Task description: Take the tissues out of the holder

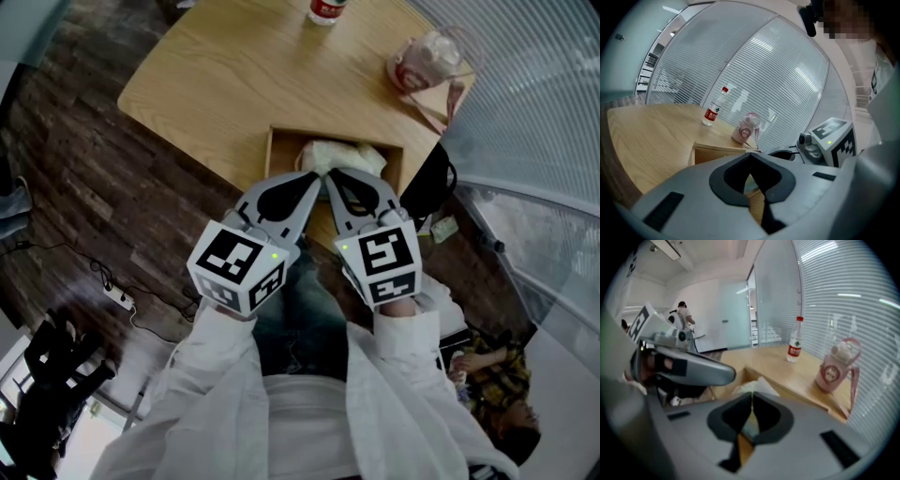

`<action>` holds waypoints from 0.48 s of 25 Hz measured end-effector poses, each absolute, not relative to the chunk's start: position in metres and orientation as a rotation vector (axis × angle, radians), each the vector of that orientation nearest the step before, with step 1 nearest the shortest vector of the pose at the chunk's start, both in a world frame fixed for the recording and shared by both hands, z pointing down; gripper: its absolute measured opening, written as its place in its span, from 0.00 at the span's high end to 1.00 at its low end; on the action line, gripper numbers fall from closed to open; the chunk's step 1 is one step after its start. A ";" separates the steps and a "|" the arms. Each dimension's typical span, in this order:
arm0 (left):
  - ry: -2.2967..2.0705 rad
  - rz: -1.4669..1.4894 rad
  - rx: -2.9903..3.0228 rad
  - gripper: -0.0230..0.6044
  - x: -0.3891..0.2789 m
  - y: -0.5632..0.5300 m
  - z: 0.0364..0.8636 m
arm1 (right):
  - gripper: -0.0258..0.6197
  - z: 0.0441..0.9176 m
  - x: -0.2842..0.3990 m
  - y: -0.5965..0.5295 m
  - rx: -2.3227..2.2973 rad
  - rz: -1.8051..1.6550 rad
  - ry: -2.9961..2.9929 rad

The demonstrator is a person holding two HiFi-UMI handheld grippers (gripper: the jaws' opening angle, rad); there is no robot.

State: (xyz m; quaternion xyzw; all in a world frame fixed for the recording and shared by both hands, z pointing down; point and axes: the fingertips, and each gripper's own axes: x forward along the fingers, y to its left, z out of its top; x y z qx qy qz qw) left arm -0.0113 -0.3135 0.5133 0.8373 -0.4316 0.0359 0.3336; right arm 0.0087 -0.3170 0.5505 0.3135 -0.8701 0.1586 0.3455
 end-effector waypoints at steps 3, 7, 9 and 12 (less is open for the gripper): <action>-1.131 0.098 2.182 0.95 -0.011 -0.313 0.514 | 0.94 0.551 0.009 -0.317 0.806 0.410 -2.258; -1.141 0.099 2.178 0.95 -0.011 -0.312 0.514 | 0.94 0.551 0.009 -0.316 0.814 0.420 -2.256; -1.146 0.097 2.179 0.95 -0.011 -0.312 0.513 | 0.94 0.550 0.010 -0.316 0.822 0.429 -2.254; -1.153 0.096 2.179 0.95 -0.011 -0.311 0.511 | 0.94 0.547 0.012 -0.318 0.836 0.422 -2.254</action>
